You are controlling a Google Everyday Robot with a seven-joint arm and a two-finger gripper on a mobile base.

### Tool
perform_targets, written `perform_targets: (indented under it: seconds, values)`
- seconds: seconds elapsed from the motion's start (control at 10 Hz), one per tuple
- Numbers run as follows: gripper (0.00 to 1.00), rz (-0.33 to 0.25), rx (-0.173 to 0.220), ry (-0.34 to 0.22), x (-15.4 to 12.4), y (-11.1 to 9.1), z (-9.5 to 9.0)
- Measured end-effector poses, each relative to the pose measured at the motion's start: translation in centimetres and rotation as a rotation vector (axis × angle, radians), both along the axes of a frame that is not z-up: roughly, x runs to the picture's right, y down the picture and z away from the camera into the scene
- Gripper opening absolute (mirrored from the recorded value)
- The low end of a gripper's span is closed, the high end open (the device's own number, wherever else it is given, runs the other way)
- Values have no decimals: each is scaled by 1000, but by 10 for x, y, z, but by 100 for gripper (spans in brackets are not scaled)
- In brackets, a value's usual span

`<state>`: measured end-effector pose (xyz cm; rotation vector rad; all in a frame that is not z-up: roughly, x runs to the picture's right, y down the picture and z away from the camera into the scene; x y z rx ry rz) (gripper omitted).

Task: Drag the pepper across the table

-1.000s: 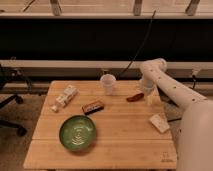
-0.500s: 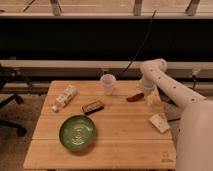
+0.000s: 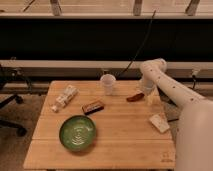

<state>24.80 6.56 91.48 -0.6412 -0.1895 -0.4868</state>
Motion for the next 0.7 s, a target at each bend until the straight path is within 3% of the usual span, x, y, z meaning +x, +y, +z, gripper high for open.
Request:
perform_targets:
  seconds: [0.5,0.7]
  values:
    - [80,-6,0,-12,-2,2,2]
    - [80,-11,11,-33,-21,4,8]
